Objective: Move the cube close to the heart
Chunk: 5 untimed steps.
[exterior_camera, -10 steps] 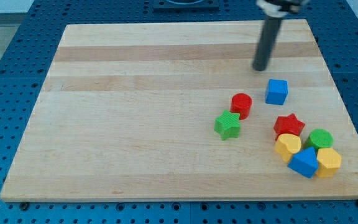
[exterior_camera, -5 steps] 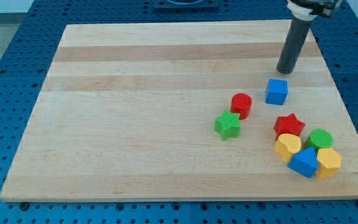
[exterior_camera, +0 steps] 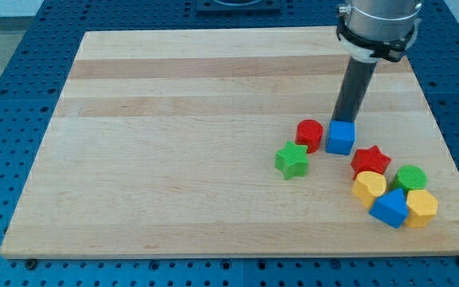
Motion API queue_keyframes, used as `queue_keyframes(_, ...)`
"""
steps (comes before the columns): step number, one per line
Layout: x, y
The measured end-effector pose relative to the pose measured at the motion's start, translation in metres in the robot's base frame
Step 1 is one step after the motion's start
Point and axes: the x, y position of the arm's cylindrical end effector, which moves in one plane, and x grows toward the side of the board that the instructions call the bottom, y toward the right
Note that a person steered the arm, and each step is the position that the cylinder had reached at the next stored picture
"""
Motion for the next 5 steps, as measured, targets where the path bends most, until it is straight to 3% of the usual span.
queue_keyframes(2, 0.039, -0.042)
queue_keyframes(4, 0.08, -0.047)
queue_keyframes(5, 0.081, -0.047)
